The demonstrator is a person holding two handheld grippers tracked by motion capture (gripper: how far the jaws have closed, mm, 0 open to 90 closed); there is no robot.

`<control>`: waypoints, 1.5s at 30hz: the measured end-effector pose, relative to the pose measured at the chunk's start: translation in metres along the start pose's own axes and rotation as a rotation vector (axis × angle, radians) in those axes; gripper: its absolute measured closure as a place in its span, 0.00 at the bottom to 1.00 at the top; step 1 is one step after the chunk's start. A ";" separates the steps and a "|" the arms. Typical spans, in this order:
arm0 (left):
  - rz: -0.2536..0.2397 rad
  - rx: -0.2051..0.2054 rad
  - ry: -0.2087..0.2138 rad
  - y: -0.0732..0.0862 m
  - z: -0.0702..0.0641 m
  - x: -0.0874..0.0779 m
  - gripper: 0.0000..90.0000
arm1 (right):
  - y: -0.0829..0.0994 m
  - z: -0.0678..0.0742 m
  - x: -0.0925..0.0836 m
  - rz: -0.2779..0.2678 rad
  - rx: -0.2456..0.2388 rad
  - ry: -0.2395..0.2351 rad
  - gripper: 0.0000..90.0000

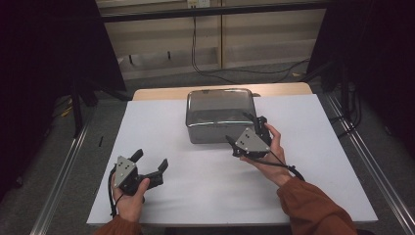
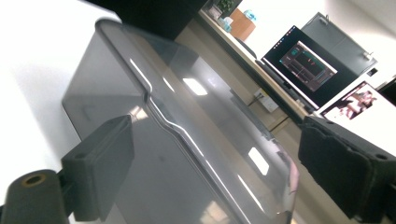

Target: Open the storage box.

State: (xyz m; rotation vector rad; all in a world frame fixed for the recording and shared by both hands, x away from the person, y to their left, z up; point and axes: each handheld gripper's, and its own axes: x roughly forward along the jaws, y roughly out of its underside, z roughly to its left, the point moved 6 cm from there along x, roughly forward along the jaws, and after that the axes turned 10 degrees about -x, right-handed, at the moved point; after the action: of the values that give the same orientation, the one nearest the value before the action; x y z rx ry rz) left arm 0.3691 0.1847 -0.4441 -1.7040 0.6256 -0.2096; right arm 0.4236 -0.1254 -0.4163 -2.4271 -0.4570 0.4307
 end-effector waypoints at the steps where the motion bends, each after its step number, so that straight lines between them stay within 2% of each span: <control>1: 0.000 0.002 0.000 0.000 0.000 0.000 0.04 | 0.000 0.000 0.000 0.000 0.000 0.000 0.12; 2: -0.002 0.003 0.000 0.000 0.000 0.000 0.04 | -0.001 0.002 0.001 0.012 -0.049 0.000 0.12; 3: -0.002 0.003 0.000 0.000 0.000 0.000 0.04 | -0.001 0.002 0.001 0.012 -0.049 0.000 0.12; 4: 0.000 0.003 0.000 0.000 0.000 0.000 0.04 | -0.002 0.005 0.003 0.021 -0.102 0.005 0.13; 6: 0.000 0.004 -0.001 0.000 0.000 0.000 0.04 | -0.003 0.009 0.005 0.032 -0.159 0.011 0.16; 9: 0.000 0.003 -0.002 0.000 0.000 0.000 0.04 | -0.004 0.013 0.008 0.038 -0.222 0.016 0.19; 11: 0.002 0.003 -0.002 0.000 0.000 0.000 0.04 | -0.004 0.014 0.009 0.039 -0.236 0.018 0.20; 12: 0.012 0.014 -0.009 0.001 0.000 0.000 0.04 | -0.006 0.015 0.010 0.039 -0.281 0.035 0.22; 13: 0.012 0.014 -0.009 0.001 0.000 0.000 0.04 | -0.006 0.015 0.010 0.039 -0.281 0.035 0.22; 15: 0.013 0.014 -0.012 0.001 0.001 0.000 0.04 | -0.008 0.016 0.012 0.040 -0.350 0.058 0.26; 16: 0.012 0.011 -0.014 0.001 0.001 0.000 0.04 | -0.008 0.016 0.012 0.040 -0.350 0.058 0.26; 19: 0.019 0.013 -0.016 0.001 0.002 0.001 0.04 | -0.008 0.018 0.015 0.051 -0.414 0.059 0.30; 23: 0.024 0.016 -0.017 0.001 0.002 0.000 0.04 | -0.008 0.021 0.017 0.062 -0.449 0.045 0.37; 27: 0.031 0.021 -0.014 0.002 0.002 0.001 0.04 | -0.009 0.027 0.020 0.081 -0.527 0.035 0.48; 28: 0.032 0.022 -0.014 0.002 0.002 0.001 0.04 | -0.009 0.028 0.020 0.087 -0.533 0.035 0.51; 36: 0.036 0.022 -0.011 0.002 0.002 0.001 0.04 | -0.009 0.036 0.025 0.106 -0.627 0.028 0.62; 45: 0.035 0.025 -0.011 0.002 0.002 0.000 0.04 | -0.008 0.037 0.030 0.114 -0.665 0.037 0.75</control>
State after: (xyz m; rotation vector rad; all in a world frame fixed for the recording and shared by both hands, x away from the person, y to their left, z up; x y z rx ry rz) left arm 0.3698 0.1859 -0.4465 -1.6678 0.6413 -0.1825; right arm 0.4329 -0.0880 -0.4453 -3.1090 -0.5055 0.3114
